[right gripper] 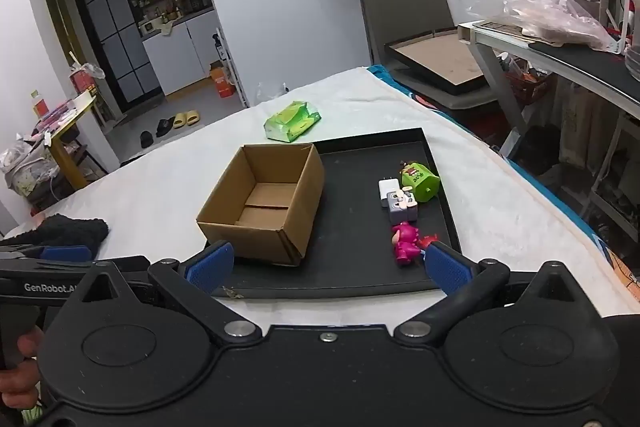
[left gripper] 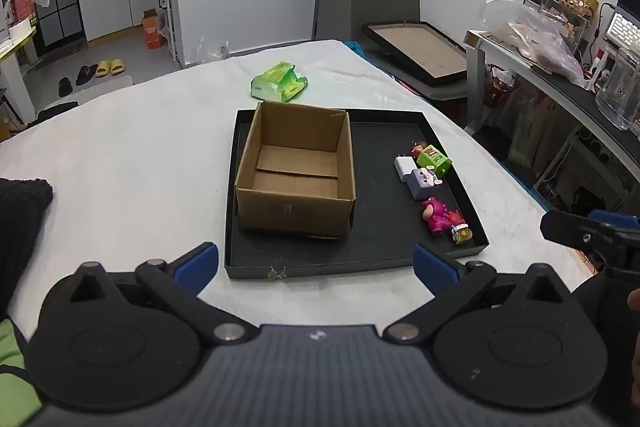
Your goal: Organize rigid objects
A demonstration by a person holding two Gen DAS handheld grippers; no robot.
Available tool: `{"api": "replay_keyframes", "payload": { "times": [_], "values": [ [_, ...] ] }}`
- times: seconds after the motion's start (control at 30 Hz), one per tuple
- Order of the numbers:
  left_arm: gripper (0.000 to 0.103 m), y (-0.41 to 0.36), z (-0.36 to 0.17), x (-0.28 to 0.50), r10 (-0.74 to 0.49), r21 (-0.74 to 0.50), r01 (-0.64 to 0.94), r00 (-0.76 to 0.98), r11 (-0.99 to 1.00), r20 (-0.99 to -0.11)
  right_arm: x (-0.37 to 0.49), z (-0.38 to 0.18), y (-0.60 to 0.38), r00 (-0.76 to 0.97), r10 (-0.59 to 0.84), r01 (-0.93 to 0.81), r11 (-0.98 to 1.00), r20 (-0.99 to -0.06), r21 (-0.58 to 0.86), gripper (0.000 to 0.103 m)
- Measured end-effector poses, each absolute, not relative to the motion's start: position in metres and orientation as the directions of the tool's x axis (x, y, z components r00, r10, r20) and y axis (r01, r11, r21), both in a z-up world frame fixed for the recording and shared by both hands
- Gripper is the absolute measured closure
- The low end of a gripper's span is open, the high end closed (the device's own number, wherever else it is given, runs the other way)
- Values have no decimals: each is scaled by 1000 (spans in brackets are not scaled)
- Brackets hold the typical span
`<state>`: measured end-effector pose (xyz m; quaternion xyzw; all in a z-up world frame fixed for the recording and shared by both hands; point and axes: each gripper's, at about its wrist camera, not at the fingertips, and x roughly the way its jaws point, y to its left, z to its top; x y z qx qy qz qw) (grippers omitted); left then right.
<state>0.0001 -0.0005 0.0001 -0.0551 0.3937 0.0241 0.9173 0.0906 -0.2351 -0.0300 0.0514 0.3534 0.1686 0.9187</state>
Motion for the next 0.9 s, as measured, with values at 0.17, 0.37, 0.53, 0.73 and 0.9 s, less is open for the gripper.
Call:
{"api": "replay_keyframes", "payload": {
  "times": [0.17, 0.37, 0.53, 0.73, 0.9],
  "values": [
    [0, -5, -1, 2, 6, -68, -82, 680, 994, -733, 92, -31, -236, 690, 329, -259, 944, -645, 204, 0],
    [0, -3, -1, 1, 7, -66, -81, 683, 995, -730, 84, -33, -235, 695, 310, -257, 950, -649, 179, 0],
    [0, -2, -2, -3, 10, -68, -87, 683, 994, -730, 88, -36, -233, 684, 306, -252, 951, -662, 179, 0],
    [0, 1, -3, -4, 23, -61, -100, 678, 993, -735, 89, -36, -232, 683, 295, -249, 954, -668, 167, 0],
    [0, 3, -2, -4, 22, -62, -100, 678, 993, -734, 88, -38, -232, 685, 287, -240, 957, -669, 164, 0]
  ]
}}
